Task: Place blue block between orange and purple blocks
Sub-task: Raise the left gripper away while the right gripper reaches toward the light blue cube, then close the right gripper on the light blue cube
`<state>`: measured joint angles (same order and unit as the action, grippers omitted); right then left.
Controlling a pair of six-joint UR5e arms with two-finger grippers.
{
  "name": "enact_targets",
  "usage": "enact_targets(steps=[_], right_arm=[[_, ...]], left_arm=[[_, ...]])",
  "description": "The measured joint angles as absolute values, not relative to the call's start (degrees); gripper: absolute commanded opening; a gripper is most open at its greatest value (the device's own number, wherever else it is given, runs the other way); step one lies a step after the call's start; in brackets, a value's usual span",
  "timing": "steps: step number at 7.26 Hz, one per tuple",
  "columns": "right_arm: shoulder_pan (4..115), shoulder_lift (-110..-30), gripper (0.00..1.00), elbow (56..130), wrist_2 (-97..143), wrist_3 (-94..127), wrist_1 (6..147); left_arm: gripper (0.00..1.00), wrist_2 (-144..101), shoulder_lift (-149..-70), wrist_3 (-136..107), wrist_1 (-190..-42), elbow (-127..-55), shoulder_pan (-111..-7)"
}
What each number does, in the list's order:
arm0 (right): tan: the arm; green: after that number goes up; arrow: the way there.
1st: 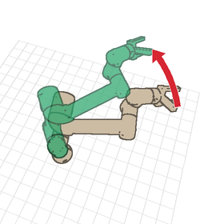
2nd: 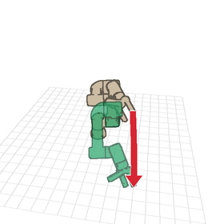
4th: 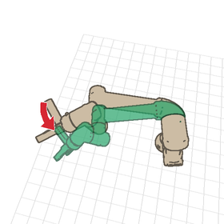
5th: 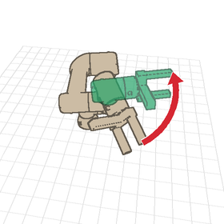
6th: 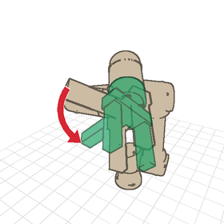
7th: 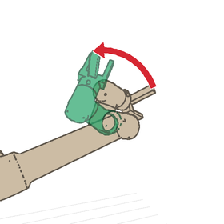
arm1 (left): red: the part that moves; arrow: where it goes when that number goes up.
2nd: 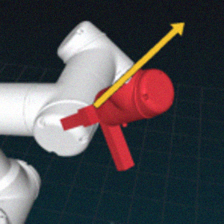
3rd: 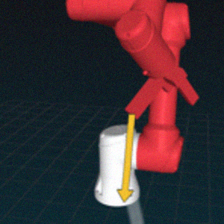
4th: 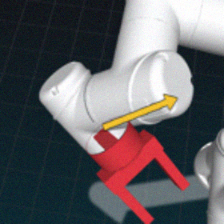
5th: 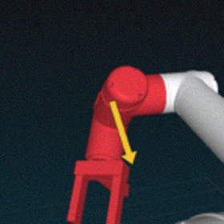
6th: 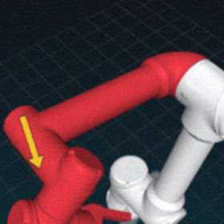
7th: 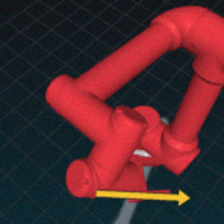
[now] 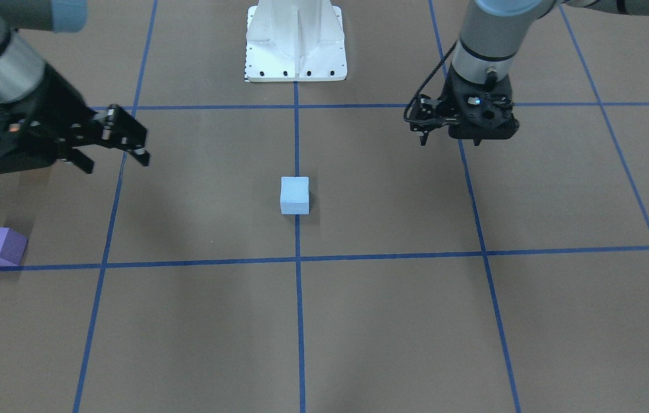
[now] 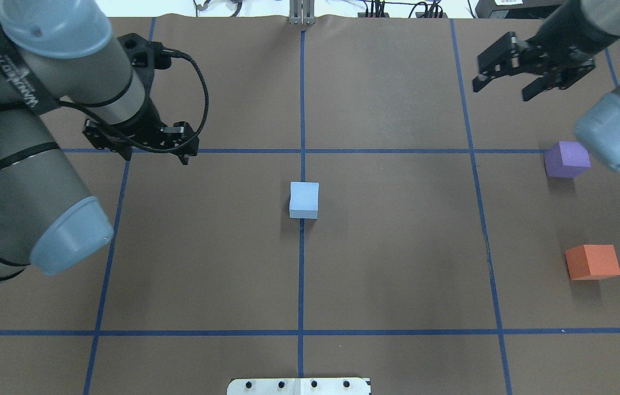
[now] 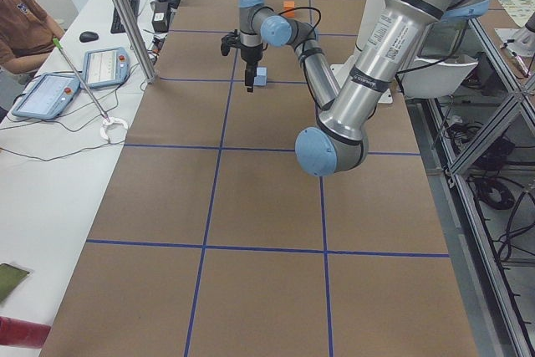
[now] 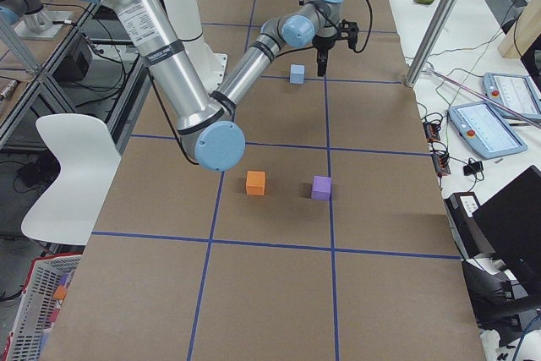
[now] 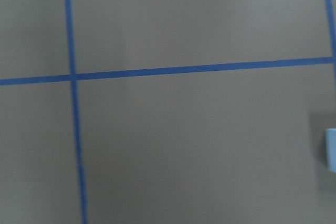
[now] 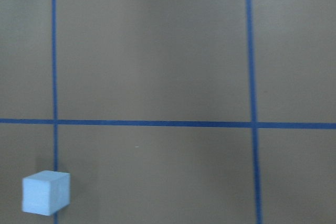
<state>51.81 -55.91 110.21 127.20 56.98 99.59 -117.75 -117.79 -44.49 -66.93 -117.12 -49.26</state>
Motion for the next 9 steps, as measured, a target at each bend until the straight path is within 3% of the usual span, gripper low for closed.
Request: enact_targets(steps=[3, 6, 9], right_arm=[[36.03, -43.9, 1.0, 101.53, 112.36, 64.54, 103.76], [29.36, -41.39, 1.0, 91.28, 105.23, 67.51, 95.54], [27.95, -41.11, 1.0, 85.56, 103.01, 67.12, 92.23]], left_arm=[[1.0, -119.15, -107.79, -28.59, -67.08, -118.34, -58.25], [1.0, -119.18, -103.25, -17.91, -67.28, -117.65, -64.27], [1.0, -119.18, -102.86, -16.68, -67.48, -116.77, -65.0]])
